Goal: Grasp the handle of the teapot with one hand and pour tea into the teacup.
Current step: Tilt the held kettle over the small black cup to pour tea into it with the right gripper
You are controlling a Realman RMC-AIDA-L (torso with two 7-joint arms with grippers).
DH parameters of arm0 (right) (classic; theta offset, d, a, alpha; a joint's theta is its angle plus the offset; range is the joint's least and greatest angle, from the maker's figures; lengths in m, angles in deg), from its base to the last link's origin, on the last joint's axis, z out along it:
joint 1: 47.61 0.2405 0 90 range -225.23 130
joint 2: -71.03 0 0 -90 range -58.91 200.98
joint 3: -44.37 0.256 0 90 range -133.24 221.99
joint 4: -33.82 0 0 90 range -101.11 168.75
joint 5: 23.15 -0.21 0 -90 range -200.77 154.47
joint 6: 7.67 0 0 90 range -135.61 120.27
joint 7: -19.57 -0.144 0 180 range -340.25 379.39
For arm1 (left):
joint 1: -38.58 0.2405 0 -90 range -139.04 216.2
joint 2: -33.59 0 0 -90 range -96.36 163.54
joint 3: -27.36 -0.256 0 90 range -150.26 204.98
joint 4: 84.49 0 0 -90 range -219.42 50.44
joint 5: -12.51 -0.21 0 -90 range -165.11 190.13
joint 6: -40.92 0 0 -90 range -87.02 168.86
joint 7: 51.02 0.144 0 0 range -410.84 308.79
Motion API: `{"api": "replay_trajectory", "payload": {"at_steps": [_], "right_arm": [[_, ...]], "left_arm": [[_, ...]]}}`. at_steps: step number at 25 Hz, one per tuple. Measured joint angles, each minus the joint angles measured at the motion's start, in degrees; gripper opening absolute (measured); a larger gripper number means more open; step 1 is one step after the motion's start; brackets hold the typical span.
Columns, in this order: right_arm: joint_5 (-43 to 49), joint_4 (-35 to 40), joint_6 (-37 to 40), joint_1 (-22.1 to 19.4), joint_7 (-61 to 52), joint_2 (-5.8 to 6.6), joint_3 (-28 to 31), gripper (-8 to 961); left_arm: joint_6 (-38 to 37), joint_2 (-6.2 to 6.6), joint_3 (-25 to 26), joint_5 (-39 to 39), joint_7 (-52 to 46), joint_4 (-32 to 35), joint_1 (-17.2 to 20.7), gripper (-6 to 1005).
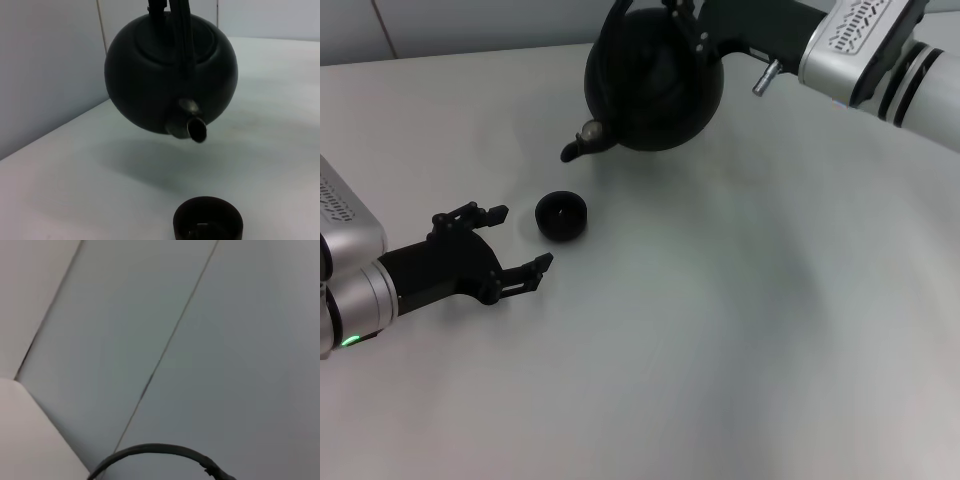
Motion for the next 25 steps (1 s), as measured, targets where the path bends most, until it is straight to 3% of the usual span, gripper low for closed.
{"api": "replay_trajectory", "payload": {"at_steps": [25], "right_arm": [[-0.2, 0.84, -2.08, 0.87, 5.73, -0.07, -4.76, 74]], "left_arm": [[0.0, -0.02, 0.45, -0.71, -0.07, -0.5, -1.3, 844]]}}
